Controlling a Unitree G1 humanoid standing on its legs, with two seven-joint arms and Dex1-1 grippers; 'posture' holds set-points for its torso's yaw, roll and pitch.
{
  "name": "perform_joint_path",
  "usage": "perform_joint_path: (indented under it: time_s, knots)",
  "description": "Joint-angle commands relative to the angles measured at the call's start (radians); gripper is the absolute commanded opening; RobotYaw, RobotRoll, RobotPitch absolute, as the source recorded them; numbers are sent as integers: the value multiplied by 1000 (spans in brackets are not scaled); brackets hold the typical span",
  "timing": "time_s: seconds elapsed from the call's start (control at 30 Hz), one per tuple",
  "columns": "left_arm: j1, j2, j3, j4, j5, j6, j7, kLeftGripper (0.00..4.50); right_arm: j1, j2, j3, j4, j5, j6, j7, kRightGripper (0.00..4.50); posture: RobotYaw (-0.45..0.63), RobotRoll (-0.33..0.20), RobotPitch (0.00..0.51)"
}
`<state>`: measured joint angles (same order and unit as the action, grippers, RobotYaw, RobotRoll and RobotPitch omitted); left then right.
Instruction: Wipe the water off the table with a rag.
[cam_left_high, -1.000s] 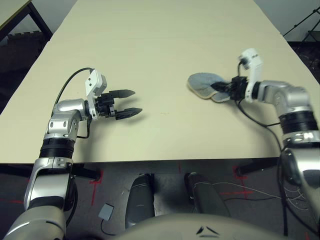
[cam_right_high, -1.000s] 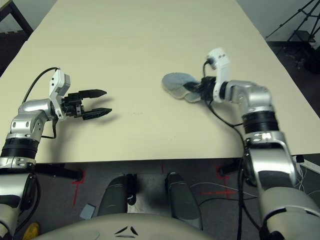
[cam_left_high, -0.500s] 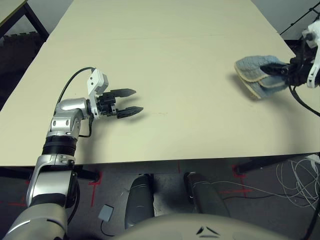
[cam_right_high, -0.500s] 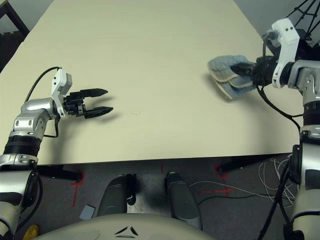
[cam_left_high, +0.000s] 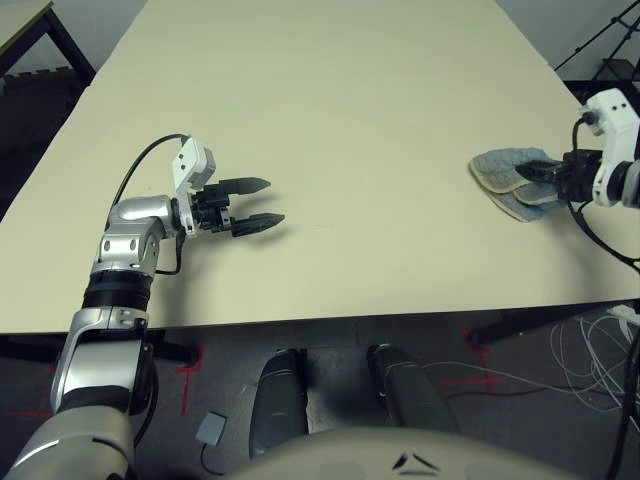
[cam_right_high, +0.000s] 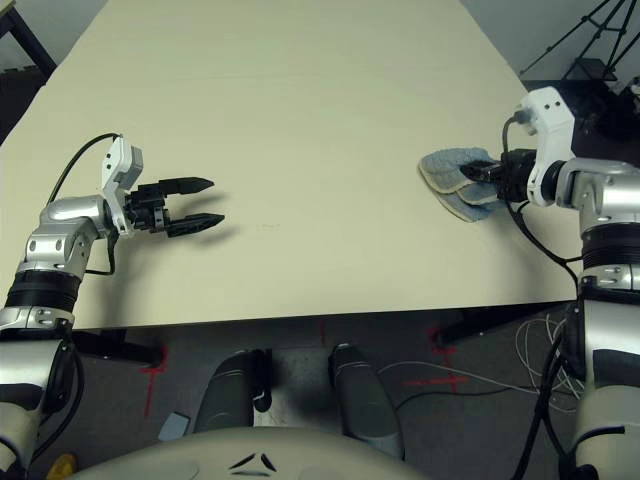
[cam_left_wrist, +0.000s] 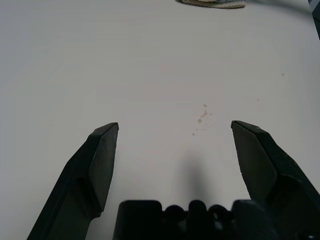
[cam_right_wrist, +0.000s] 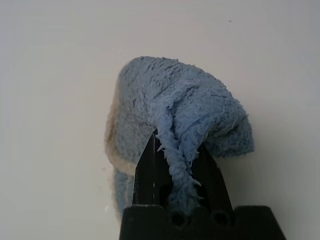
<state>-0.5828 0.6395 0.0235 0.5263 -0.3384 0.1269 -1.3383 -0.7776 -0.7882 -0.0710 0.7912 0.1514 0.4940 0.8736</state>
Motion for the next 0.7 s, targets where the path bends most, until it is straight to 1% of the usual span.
perform_joint_path:
  time_s: [0.03, 0.07, 0.13, 0.17, 0.27, 0.43, 0.47, 0.5, 0.6, 0.7]
  knots:
    - [-7, 10, -4, -2, 11, 2, -11, 4500, -11, 8, 9, 65, -41, -91, -39, 0, -269, 0, 143]
    - [-6, 11, -4, -2, 11, 2, -12, 4500, -12, 12, 10, 78, -52, -112, -55, 22, -269, 0, 145]
    - [-6, 13, -3, -3, 11, 2, -13, 4500, -15, 18, 8, 101, -63, -158, -76, 703, -268, 0, 145]
    - [-6, 13, -2, -3, 11, 2, -13, 4500, -17, 21, 2, 109, -64, -180, -89, 902, -268, 0, 145]
    - [-7, 14, -1, -3, 11, 2, -10, 4500, -30, 15, -17, 123, -59, -222, -106, 2008, -268, 0, 145]
    - [-2, 15, 2, -9, 10, 3, -5, 4500, -30, -16, -43, 117, -46, -315, -82, 3893, -263, 0, 144]
    - [-1, 15, 2, -10, 9, 4, -3, 4500, -28, -19, -55, 113, -39, -332, -80, 4327, -260, 0, 144]
    - [0, 14, 4, -12, 8, 5, -1, 4500, -28, -23, -67, 112, -32, -345, -84, 4451, -260, 0, 144]
    - [4, 14, 13, -18, 2, 9, 10, 4500, -30, -36, -105, 122, -18, -393, -102, 4451, -252, 0, 144]
    - [10, 11, 35, -27, -8, 9, 37, 4500, -35, -18, -162, 131, 35, -434, -102, 4451, -241, 0, 146]
